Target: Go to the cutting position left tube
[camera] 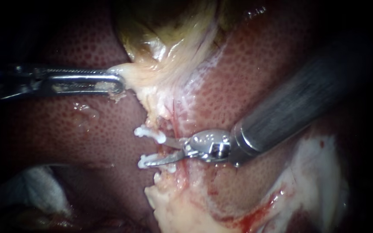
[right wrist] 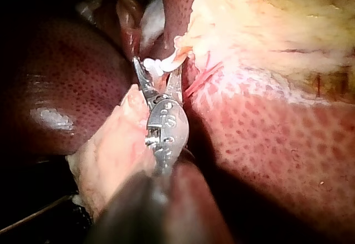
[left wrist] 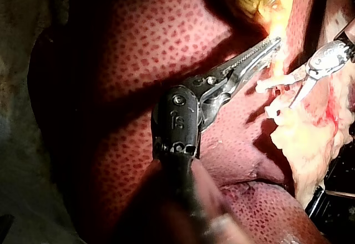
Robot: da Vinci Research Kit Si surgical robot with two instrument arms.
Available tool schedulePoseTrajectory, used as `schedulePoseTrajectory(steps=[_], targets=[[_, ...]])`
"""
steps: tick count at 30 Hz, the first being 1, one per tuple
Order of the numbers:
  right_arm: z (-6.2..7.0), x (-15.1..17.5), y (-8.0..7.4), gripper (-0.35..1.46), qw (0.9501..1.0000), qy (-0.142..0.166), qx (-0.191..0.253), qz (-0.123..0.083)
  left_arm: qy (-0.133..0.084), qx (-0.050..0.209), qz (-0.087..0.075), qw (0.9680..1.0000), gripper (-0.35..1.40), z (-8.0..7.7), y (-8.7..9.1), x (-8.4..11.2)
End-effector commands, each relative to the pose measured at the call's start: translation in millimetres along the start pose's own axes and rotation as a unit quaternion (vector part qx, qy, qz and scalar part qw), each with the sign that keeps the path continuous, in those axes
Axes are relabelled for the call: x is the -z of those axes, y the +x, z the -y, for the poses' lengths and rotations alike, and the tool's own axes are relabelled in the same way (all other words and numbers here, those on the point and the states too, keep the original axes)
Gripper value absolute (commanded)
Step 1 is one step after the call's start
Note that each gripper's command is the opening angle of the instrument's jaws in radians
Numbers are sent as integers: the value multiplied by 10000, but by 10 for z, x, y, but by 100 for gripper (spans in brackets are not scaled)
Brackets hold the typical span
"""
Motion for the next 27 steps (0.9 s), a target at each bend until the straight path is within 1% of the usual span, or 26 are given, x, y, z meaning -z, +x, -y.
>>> schedulePoseTrajectory(steps=[1,9,13,17,24,27], targets=[[-1,-2,0,141,10000,28,-19,1,-6,-3,3,10000,-35,0,0,-1],[-5,-15,-1,133,9995,210,-222,3,-14,-6,5,10000,-35,-1,-1,-3],[-7,-23,-2,130,9993,224,-312,5,-13,-6,5,10000,-35,-1,-1,-3],[-11,-28,-5,125,9990,223,-385,6,-12,-7,4,10000,-35,-1,-1,-3],[-18,-31,-9,118,9988,216,-436,21,-10,-6,4,10000,-35,-2,-1,-4],[-18,-31,-9,118,9987,217,-463,6,-10,-7,4,10000,-35,-2,-1,-4]])
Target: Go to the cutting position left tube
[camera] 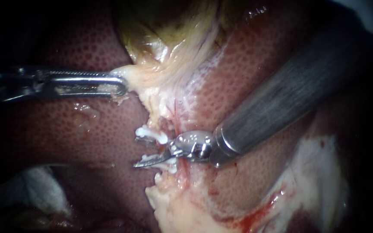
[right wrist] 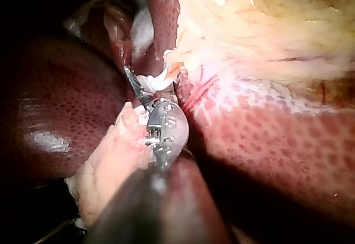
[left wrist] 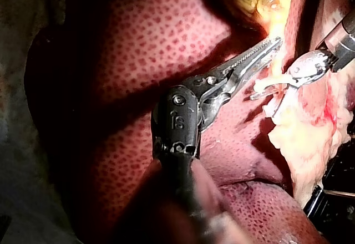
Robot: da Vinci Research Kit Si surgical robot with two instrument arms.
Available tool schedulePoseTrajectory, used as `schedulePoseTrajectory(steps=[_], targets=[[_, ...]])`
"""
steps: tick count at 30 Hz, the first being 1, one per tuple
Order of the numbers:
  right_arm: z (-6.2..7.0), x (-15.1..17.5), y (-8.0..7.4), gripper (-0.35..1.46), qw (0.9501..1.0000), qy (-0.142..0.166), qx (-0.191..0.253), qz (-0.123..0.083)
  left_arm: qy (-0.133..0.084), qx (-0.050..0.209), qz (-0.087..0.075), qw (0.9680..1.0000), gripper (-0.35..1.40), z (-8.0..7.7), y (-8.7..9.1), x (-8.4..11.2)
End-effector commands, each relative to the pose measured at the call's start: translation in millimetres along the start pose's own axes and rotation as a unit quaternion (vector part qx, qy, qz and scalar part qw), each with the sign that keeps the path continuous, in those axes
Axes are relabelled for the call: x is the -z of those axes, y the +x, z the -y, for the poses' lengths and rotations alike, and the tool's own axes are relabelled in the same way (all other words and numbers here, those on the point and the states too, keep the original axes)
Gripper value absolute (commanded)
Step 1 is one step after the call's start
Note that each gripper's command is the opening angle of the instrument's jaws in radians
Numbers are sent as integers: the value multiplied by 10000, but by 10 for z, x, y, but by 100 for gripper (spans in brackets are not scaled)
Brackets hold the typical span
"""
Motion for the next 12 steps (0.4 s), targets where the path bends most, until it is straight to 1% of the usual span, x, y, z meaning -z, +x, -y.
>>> schedulePoseTrajectory(steps=[1,2,3,12], targets=[[0,0,0,118,10000,0,2,-4,5,-1,0,10000,-35,0,0,0],[0,0,0,118,10000,2,4,-19,5,-1,0,10000,-35,-1,0,0],[0,0,0,108,10000,3,5,-19,5,-1,0,10000,-35,-1,0,0],[1,0,0,108,10000,20,-13,-47,-8,-4,4,10000,-35,-2,0,1]])
